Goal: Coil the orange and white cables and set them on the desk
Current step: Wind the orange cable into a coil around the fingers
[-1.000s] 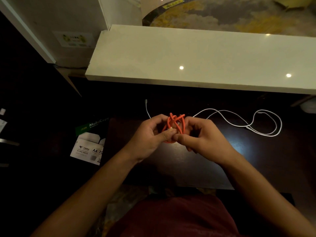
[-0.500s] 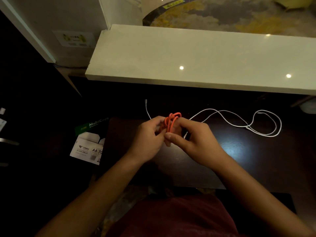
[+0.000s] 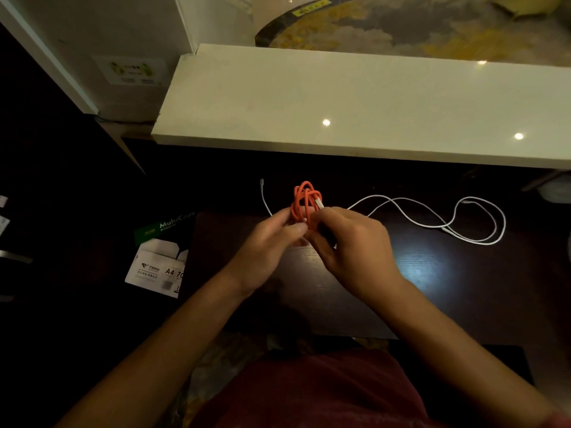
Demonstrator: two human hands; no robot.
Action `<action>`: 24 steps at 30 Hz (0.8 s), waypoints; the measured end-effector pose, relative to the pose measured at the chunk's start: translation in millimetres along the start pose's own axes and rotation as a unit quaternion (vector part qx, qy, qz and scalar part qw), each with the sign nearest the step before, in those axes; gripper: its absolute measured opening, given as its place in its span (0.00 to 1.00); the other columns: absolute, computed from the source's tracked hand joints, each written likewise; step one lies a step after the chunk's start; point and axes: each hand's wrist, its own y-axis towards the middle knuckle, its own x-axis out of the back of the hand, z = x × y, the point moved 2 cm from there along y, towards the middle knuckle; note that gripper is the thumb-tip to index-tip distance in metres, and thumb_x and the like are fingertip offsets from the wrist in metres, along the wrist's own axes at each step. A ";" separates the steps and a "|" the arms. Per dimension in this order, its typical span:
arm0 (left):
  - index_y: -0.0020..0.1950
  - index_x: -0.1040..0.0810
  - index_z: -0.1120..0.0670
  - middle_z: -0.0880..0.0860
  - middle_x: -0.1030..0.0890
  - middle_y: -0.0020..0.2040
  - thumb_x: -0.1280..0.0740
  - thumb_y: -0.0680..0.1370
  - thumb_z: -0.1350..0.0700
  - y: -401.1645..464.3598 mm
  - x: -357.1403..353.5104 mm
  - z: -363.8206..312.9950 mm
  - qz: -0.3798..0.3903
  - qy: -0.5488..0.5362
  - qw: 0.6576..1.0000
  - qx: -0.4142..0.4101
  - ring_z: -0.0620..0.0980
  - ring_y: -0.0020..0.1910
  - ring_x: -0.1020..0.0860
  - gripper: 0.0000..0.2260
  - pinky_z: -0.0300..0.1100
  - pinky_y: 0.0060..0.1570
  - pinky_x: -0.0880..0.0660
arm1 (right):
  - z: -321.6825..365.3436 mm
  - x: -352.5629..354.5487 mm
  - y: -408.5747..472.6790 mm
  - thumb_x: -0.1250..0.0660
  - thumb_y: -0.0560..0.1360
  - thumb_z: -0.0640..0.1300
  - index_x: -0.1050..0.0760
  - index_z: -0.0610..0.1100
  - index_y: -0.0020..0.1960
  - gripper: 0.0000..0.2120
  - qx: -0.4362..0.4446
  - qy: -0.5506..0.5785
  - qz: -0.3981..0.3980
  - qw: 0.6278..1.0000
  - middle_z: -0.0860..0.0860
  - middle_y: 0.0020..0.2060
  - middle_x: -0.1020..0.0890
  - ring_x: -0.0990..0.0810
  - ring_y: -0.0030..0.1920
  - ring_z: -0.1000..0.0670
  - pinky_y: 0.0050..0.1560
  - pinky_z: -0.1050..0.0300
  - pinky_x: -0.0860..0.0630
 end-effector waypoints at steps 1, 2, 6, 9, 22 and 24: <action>0.64 0.22 0.48 0.47 0.16 0.59 0.36 0.82 0.50 0.6 -2.3 -0.7 -0.017 0.008 1.000 -0.006 0.46 0.63 0.20 0.11 0.41 0.62 0.24 | 1.7 -2.4 -1.2 0.32 0.79 0.48 0.21 0.47 0.50 0.05 0.001 0.002 0.005 1.000 0.54 0.39 0.19 0.21 0.38 0.51 0.34 0.49 0.24; 0.63 0.23 0.47 0.43 0.16 0.58 0.35 0.80 0.48 1.8 -3.5 -0.3 -0.035 0.014 0.999 -0.014 0.42 0.62 0.20 0.12 0.38 0.59 0.24 | 2.6 -4.6 -2.0 0.33 0.80 0.48 0.21 0.46 0.51 0.06 0.000 0.012 0.020 1.000 0.53 0.40 0.19 0.21 0.38 0.51 0.36 0.48 0.24; 0.62 0.23 0.48 0.42 0.15 0.53 0.35 0.78 0.49 4.3 3.4 4.3 -0.078 0.016 0.997 -0.024 0.39 0.57 0.19 0.13 0.36 0.55 0.25 | -1.2 -2.4 -3.7 0.32 0.79 0.47 0.22 0.47 0.64 0.15 0.002 0.125 0.119 0.985 0.58 0.47 0.19 0.21 0.44 0.57 0.45 0.52 0.21; 0.60 0.22 0.52 0.48 0.16 0.51 0.35 0.82 0.52 5.3 8.4 6.1 -0.085 -0.012 0.996 -0.013 0.45 0.54 0.18 0.09 0.40 0.55 0.24 | -11.1 6.9 -2.3 0.30 0.78 0.45 0.21 0.49 0.66 0.16 -0.045 0.250 0.129 0.959 0.56 0.46 0.15 0.16 0.44 0.53 0.45 0.55 0.20; 0.62 0.22 0.56 0.55 0.17 0.51 0.36 0.78 0.61 -0.5 8.6 -1.9 0.059 -0.094 0.994 0.026 0.55 0.51 0.18 0.14 0.51 0.59 0.24 | -33.2 8.9 13.1 0.34 0.82 0.41 0.21 0.35 0.47 0.10 -0.221 0.408 0.095 0.881 0.44 0.36 0.20 0.23 0.35 0.46 0.38 0.54 0.24; 0.60 0.21 0.56 0.54 0.17 0.51 0.36 0.77 0.62 -0.2 9.4 -0.4 0.028 -0.052 0.998 0.026 0.55 0.51 0.17 0.12 0.50 0.59 0.23 | -31.0 8.2 11.9 0.34 0.81 0.41 0.21 0.34 0.48 0.10 -0.222 0.417 0.097 0.876 0.42 0.36 0.21 0.23 0.34 0.44 0.36 0.53 0.23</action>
